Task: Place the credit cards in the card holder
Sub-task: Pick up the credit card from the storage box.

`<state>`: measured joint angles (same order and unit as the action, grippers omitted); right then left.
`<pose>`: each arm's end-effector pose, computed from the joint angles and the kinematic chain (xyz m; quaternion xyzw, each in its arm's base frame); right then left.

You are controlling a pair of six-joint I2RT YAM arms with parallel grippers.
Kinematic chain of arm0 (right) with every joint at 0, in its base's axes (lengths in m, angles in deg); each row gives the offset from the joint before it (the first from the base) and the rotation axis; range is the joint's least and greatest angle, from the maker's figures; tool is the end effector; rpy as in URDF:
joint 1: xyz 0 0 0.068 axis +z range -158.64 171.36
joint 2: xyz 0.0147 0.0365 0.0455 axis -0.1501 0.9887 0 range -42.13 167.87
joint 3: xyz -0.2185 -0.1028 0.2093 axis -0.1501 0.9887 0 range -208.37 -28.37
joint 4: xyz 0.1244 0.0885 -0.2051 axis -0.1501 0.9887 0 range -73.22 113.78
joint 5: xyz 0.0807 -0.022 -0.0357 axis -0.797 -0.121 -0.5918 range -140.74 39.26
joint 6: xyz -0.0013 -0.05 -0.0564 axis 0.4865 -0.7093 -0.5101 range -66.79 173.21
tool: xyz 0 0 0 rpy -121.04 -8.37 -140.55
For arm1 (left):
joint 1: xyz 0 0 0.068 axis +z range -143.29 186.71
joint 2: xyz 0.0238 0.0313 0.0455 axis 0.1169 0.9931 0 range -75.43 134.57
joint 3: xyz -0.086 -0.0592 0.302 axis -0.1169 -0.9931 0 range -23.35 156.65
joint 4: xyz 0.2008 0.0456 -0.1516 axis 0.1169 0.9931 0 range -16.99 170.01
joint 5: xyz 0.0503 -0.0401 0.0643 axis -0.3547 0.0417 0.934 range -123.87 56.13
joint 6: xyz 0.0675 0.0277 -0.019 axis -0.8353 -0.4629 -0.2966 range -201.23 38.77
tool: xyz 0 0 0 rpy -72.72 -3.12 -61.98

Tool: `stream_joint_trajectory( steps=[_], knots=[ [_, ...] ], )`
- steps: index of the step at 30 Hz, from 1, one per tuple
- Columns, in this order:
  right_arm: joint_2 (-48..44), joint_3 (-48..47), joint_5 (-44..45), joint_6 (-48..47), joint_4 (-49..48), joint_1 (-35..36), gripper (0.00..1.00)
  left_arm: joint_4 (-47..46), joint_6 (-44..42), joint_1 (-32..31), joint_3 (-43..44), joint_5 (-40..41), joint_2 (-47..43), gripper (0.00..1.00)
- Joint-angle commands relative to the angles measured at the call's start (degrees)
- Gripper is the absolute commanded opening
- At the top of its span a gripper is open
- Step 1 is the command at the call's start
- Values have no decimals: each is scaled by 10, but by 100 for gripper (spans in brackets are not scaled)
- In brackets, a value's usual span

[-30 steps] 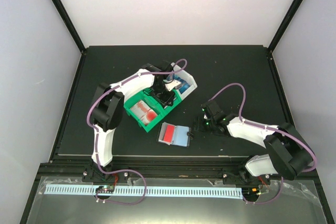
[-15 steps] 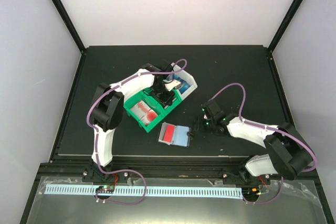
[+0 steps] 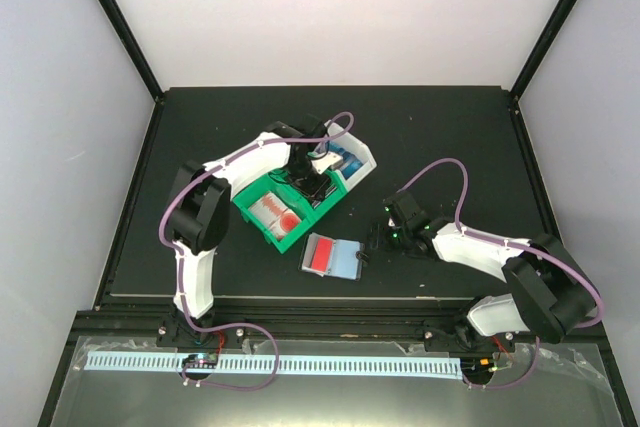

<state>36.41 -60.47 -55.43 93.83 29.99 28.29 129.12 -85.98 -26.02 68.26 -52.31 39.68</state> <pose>0.1852 0.1457 0.1690 0.0203 0.9642 0.1946 0.1792 0.3420 -0.2440 0.2237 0.3295 0.9263 -0.1764 0.0481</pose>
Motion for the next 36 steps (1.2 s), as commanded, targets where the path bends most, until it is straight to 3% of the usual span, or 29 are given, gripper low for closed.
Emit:
stream_joint_trajectory(
  steps=[1, 6, 13, 18, 22, 26, 30, 36],
  knots=[
    [-4, 6, 3, 1, -8, -2, 57, 12, -2, -3, 0, -3, -24, 4],
    [-8, 2, 5, 2, -4, -2, 57, -2, 15, -1, 1, 29, -40, 2],
    [-35, -19, 21, 0, 22, -2, 57, -49, 81, 8, -6, 182, -106, 2],
    [-65, -30, 25, 0, 45, -2, 57, -106, 100, 7, -60, 123, -197, 1],
    [-109, -22, 18, 2, 59, -1, 57, -162, 146, 0, -152, 50, -281, 2],
    [-168, -6, -4, 3, 69, 1, 57, -244, 245, -14, -279, -11, -378, 1],
    [-209, 2, 6, 22, 93, 28, 56, -344, 345, -54, -407, -11, -468, 2],
    [-198, -28, 122, 99, 161, 158, 55, -484, 483, -117, -565, 30, -544, 2]
  ],
)
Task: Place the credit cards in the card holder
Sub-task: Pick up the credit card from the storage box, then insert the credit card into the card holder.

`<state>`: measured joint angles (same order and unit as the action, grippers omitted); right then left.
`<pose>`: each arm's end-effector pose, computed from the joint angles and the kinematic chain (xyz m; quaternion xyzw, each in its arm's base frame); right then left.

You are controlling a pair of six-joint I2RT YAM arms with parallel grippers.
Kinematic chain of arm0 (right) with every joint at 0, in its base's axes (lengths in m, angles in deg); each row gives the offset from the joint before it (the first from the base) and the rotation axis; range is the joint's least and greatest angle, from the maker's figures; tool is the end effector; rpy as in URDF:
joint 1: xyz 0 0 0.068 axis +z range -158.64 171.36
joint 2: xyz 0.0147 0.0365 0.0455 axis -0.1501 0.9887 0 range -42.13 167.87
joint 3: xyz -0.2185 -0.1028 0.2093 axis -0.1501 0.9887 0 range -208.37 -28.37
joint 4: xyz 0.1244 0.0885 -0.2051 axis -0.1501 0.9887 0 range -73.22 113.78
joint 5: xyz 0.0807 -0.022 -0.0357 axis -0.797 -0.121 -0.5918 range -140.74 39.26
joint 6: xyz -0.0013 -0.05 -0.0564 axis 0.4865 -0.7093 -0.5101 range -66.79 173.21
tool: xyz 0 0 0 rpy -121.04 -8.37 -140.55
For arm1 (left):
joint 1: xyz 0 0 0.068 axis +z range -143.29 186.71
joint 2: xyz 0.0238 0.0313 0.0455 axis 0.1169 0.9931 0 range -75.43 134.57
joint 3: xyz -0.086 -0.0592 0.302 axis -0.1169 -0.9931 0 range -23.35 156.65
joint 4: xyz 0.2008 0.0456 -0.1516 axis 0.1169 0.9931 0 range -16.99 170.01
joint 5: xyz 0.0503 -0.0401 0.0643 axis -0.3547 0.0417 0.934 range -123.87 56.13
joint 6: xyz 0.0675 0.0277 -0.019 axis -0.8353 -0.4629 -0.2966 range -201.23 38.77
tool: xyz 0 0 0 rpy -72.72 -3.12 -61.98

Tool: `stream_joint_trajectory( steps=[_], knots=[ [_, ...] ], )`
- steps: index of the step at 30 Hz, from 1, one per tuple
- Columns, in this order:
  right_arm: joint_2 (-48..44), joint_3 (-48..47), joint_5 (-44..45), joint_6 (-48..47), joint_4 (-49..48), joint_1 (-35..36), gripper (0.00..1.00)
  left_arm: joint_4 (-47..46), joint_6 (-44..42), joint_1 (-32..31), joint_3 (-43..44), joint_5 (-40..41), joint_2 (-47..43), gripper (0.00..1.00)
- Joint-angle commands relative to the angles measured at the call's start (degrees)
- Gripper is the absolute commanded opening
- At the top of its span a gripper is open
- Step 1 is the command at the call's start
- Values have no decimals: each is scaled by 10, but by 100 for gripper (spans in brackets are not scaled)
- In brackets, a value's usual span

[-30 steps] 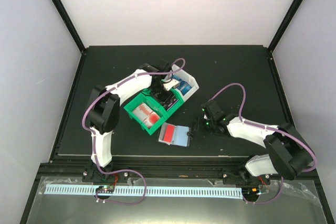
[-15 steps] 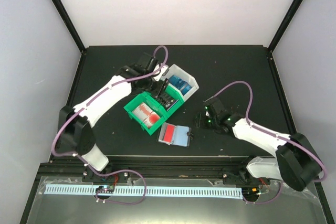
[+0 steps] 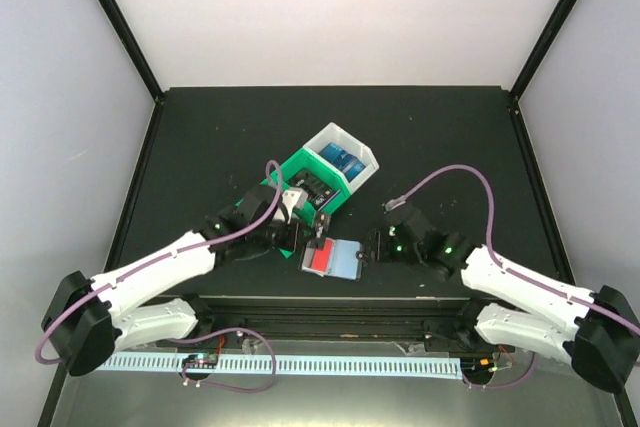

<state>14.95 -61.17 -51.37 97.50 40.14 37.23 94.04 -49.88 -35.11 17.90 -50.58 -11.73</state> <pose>0.1287 0.1337 0.2303 -0.0149 0.9323 0.2595 0.2515 0.1541 -0.1626 0.2646 0.1400 0.9000 -0.3400 0.2341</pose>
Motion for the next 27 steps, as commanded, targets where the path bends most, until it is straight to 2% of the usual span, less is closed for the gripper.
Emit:
stream_joint_trajectory(
  steps=[1, 4, 9, 18, 27],
  knots=[
    [30, -26, 101, 80, 70, 88, 55, -142, 131, -30, -77, 19, -32, 2],
    [86, -47, 140, 121, 93, 143, 55, -161, 136, -37, -112, 28, -37, 2],
    [195, -111, 185, 172, 137, 208, 57, -213, 136, -42, -152, -2, -32, 1],
    [316, -161, 196, 205, 153, 221, 57, -277, 152, -41, -186, -30, 3, 1],
    [349, -166, 195, 236, 176, 221, 53, -334, 166, -42, -205, -50, 49, 2]
  ],
)
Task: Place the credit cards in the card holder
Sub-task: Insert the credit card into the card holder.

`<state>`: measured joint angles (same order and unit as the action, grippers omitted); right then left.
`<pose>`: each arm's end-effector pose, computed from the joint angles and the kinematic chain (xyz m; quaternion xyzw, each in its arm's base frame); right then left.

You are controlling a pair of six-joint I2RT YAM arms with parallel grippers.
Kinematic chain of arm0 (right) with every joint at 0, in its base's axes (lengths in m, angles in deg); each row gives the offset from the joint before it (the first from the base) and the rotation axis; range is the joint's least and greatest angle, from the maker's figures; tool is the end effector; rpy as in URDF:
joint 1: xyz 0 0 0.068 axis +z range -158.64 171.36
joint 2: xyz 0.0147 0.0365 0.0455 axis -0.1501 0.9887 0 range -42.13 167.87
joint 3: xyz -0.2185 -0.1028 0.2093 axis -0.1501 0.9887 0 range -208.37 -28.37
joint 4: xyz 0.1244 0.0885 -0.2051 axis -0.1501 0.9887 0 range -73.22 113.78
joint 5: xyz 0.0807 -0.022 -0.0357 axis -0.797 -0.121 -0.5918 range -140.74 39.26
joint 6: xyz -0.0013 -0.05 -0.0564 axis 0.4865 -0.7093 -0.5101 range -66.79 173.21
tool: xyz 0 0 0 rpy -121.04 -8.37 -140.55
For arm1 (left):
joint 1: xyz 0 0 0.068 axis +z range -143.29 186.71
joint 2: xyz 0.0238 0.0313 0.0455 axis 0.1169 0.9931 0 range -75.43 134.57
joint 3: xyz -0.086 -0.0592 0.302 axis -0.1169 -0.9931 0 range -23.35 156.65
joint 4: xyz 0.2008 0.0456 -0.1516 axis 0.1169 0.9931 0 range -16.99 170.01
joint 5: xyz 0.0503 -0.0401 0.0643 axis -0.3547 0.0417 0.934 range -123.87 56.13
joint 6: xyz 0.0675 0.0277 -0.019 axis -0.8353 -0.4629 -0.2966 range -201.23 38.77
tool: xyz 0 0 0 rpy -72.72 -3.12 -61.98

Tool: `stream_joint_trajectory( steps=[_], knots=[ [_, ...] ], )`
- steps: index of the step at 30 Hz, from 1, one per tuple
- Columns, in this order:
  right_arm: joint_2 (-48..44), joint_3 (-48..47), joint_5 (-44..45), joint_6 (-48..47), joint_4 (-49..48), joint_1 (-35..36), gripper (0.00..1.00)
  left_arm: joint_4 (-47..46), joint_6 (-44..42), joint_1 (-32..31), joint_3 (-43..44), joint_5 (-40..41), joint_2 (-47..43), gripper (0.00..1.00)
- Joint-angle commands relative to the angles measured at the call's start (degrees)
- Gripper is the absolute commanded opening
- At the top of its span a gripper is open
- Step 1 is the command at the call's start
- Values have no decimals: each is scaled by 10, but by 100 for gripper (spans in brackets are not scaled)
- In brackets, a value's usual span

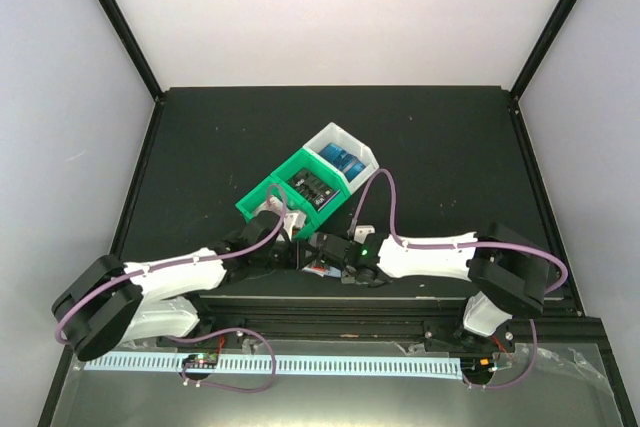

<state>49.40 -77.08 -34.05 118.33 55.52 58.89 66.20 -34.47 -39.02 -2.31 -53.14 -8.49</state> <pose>0.1178 0.2371 0.1736 -0.0101 0.9867 0.0086 0.1618 0.1321 -0.1659 0.1863 0.0639 0.8908 -0.4106 0.1838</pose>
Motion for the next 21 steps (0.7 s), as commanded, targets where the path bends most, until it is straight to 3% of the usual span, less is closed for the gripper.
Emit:
stream_joint_trajectory(
  steps=[1, 6, 21],
  knots=[
    [3, -2, 18, 30, 21, 5, 51, -60, 15, -2, -4, -24, 20, 2],
    [-8, 21, 1, 33, -5, 5, 45, -92, 31, -2, -9, -14, 42, 2],
    [-28, 46, -8, 33, -38, 5, 40, -155, 70, -10, -10, -30, 138, 2]
  ],
)
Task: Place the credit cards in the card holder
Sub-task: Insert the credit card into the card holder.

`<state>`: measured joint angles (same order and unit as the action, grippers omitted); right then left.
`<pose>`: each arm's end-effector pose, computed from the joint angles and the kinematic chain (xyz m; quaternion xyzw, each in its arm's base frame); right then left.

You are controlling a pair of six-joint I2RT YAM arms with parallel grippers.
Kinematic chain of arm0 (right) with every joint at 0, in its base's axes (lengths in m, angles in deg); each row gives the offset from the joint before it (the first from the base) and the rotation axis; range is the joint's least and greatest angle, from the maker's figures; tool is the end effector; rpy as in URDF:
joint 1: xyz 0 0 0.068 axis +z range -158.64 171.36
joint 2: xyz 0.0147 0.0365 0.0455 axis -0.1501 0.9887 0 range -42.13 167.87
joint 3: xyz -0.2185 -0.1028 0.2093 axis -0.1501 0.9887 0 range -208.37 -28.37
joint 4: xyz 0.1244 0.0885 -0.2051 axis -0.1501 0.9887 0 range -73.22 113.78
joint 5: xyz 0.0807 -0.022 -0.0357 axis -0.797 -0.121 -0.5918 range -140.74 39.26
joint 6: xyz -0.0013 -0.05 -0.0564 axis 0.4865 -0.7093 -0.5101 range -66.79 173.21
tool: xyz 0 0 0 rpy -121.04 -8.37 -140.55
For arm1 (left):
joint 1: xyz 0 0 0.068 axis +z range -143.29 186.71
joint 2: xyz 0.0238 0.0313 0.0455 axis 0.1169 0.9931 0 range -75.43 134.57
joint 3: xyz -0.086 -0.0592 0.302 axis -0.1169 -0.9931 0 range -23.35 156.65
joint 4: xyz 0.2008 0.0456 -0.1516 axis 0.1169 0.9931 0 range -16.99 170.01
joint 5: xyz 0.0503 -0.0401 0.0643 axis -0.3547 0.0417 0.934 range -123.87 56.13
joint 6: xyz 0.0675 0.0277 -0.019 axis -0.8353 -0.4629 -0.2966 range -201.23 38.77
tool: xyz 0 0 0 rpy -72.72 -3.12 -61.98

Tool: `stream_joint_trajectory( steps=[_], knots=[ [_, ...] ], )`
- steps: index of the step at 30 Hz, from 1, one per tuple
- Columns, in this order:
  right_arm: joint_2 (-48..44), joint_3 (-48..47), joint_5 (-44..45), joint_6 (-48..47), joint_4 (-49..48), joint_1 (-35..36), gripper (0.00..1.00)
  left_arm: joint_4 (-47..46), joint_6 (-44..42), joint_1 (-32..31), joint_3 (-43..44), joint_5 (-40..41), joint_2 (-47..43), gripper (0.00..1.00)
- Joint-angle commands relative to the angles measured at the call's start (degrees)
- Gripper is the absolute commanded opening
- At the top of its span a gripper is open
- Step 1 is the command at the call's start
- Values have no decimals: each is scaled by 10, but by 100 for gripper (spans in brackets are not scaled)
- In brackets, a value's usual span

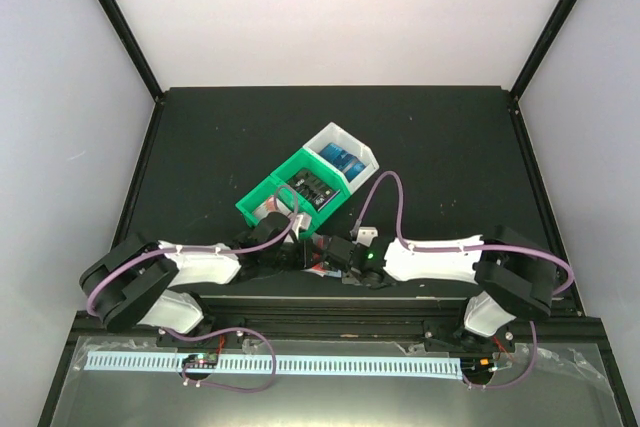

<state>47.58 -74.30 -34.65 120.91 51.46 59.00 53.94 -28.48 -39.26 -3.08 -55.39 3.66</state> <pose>0.1150 0.2332 0.1712 0.0146 0.9851 0.0392 0.1666 0.1487 -0.1876 0.1614 0.0265 0.8926 -0.4266 0.1434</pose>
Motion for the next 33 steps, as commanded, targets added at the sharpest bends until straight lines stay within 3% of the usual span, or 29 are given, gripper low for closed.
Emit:
stream_joint_trajectory(
  steps=[1, 12, 23, 33],
  knots=[
    [-13, 21, -3, 7, -1, 4, 39, -36, 11, -9, -2, -7, 21, 2],
    [-61, 48, -18, -2, -53, -5, 37, -53, 15, -24, 11, -23, 55, 2],
    [-123, 74, -10, 19, -84, -12, 49, -84, 23, -30, 23, -56, 85, 2],
    [-166, 96, 8, 42, -84, -15, 50, -120, 65, -38, 30, -64, 118, 1]
  ],
)
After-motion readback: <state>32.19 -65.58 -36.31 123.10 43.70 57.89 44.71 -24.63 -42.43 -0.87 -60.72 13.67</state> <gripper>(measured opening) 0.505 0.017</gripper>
